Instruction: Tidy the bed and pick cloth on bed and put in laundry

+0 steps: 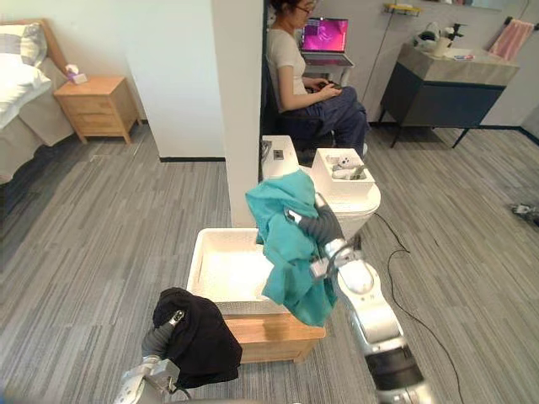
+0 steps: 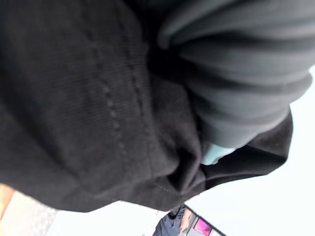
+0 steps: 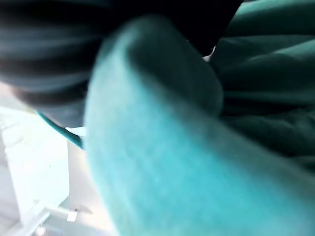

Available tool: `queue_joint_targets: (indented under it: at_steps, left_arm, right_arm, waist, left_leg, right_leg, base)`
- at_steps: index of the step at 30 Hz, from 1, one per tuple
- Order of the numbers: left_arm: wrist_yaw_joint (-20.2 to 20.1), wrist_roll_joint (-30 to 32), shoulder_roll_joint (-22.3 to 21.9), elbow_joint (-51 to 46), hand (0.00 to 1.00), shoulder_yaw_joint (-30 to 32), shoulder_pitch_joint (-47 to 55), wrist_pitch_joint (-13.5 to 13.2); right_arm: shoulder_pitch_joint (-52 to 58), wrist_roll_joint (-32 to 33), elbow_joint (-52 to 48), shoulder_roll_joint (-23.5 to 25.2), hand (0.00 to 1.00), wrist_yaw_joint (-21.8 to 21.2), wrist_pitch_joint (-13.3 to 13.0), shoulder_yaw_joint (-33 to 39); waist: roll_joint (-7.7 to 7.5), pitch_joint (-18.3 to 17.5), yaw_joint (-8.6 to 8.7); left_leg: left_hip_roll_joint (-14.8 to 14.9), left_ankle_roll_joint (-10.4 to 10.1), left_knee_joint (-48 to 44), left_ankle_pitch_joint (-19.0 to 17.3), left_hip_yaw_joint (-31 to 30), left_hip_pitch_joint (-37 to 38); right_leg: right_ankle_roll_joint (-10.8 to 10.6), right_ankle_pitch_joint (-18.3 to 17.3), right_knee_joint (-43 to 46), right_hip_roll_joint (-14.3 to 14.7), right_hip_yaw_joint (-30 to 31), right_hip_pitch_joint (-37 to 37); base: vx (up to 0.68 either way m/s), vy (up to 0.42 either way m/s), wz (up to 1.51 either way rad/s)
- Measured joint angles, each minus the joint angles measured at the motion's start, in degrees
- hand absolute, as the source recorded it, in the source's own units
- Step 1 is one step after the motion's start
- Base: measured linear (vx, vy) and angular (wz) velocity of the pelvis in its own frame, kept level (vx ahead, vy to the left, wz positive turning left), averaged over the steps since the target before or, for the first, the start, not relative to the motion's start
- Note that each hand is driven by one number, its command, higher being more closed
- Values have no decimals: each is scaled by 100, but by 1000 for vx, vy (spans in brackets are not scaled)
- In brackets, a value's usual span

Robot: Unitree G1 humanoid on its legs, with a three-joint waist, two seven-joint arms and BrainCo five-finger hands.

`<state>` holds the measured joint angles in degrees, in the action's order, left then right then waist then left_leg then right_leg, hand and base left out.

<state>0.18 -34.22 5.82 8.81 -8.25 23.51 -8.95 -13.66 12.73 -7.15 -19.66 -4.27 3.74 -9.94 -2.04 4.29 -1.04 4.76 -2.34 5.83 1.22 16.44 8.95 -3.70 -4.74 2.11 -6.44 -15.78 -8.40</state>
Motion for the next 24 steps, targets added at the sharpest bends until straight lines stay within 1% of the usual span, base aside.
queue_joint_targets:
  at_steps: [2,5,7,10,13,15,17,18,19,20,21,22,23,24]
  left_arm:
    - [-4,11,-4,3,100,22,-25,1]
    - [-10,79,-6,3,100,65,-59,19]
    - [-34,194,-21,69,100,116,-153,114]
    - [-38,263,-36,179,100,161,-244,227]
    - [-37,424,-25,173,100,187,-245,302]
    - [-34,438,-13,169,100,283,-347,324]
    - [-22,437,29,108,100,452,-578,324]
    - [-9,437,71,53,100,571,-796,316]
    - [20,436,123,10,100,650,-993,302]
    - [26,437,157,-36,100,679,-1068,302]
    - [35,437,206,-125,100,710,-1218,298]
    - [51,439,218,-159,100,724,-1301,297]
    - [103,441,226,-207,100,698,-1496,262]
    - [174,443,257,-207,100,654,-1720,181]
  right_arm:
    - [-427,-1,347,0,100,57,251,-111]
    - [-675,-5,612,2,100,102,450,-314]
    - [-774,-18,761,0,100,134,611,-450]
    - [-1083,-15,1068,1,100,259,725,-562]
    - [-1439,-14,1422,27,100,453,748,-677]
    - [-1704,-6,1643,53,100,629,732,-676]
    - [-1946,16,1762,57,100,851,662,-658]
    - [-2075,46,1809,60,100,980,571,-635]
    - [-2169,108,1902,89,100,1068,504,-625]
    - [-2217,133,1984,126,100,1110,466,-622]
    - [-2273,169,2132,211,100,1160,444,-592]
    - [-2277,167,2227,256,100,1183,402,-565]
    - [-2292,168,2440,349,100,1220,342,-464]
    - [-2449,167,2689,383,100,1237,335,-418]
  waist:
    - [1,-6,-22]
    - [10,-9,-55]
    - [17,-14,-150]
    - [23,-15,-159]
    - [43,-4,-185]
    - [40,28,-184]
    - [17,205,-257]
    - [-10,424,-302]
    - [-19,628,-332]
    - [-24,729,-341]
    - [-21,916,-365]
    - [-20,999,-386]
    - [-25,1157,-448]
    - [-18,1319,-486]
  left_leg:
    - [-29,13,-7,31,-87,-14]
    - [-45,7,-24,68,-140,-26]
    - [-47,3,-23,96,-175,-37]
    - [-53,14,-6,175,-304,-132]
    - [-46,38,11,225,-385,-288]
    - [-29,16,12,275,-441,-559]
    - [18,6,12,387,-448,-859]
    - [43,40,12,455,-449,-1016]
    - [49,21,12,539,-453,-1149]
    - [58,9,12,575,-453,-1202]
    - [67,24,11,621,-453,-1294]
    - [69,26,11,641,-457,-1334]
    - [104,67,9,704,-455,-1428]
    - [111,84,7,765,-460,-1542]
  right_leg:
    - [-5,12,-17,-22,-73,-16]
    - [-7,16,-16,-38,-113,-16]
    - [-6,25,-15,-43,-154,-24]
    - [-2,57,-16,-48,-273,-6]
    - [15,84,-16,-38,-328,76]
    - [55,143,-19,-15,-368,324]
    - [85,211,-43,38,-375,603]
    - [124,276,-76,78,-389,763]
    - [121,358,-120,110,-398,873]
    - [120,388,-126,119,-398,924]
    - [148,459,-126,131,-398,1013]
    - [157,487,-127,133,-399,1053]
    - [200,548,-121,137,-395,1150]
    - [214,603,-124,143,-401,1249]
  base:
    - [26,11,15]
    - [22,8,11]
    - [-23,-2,8]
    - [-68,-7,23]
    - [-119,0,14]
    - [-122,11,13]
    - [-137,3,3]
    - [-119,1,5]
    - [-110,5,4]
    - [-86,10,2]
    - [-64,5,0]
    - [-56,6,0]
    - [0,0,0]
    - [0,0,0]
